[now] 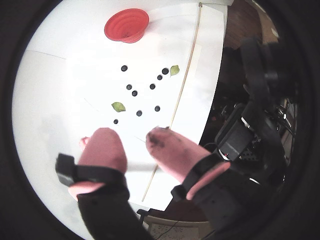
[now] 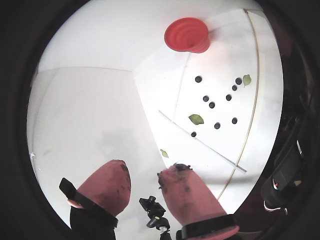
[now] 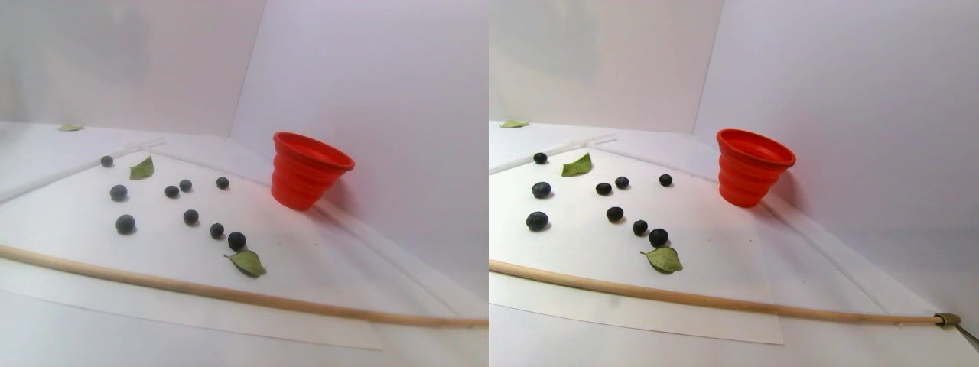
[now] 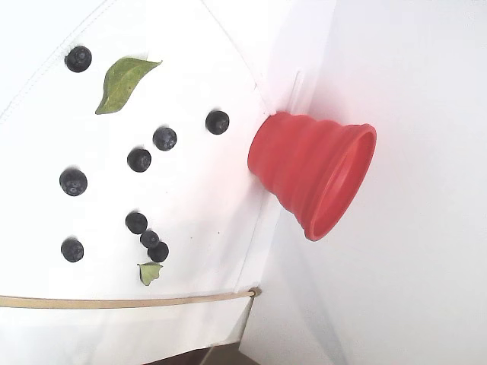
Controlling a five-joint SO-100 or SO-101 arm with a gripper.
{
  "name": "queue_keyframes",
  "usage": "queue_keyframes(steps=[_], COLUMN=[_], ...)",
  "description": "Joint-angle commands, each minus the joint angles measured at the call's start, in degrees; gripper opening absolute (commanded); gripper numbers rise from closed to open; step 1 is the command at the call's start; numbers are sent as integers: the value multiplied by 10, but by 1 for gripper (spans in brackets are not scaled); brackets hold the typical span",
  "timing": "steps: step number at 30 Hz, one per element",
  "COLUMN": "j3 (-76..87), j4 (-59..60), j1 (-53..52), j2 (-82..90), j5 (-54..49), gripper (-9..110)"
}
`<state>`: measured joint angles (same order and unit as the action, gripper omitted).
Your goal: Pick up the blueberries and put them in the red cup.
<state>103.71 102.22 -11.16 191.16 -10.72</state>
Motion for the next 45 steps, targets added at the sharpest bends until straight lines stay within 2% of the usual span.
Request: queue_keyframes(steps=[1, 25, 45], j3=[-7, -6, -5], j4=[1, 0, -5], j1=[2, 1, 40], j2=[5, 3, 4], j5=[1, 1, -4], gripper=[12, 12, 13])
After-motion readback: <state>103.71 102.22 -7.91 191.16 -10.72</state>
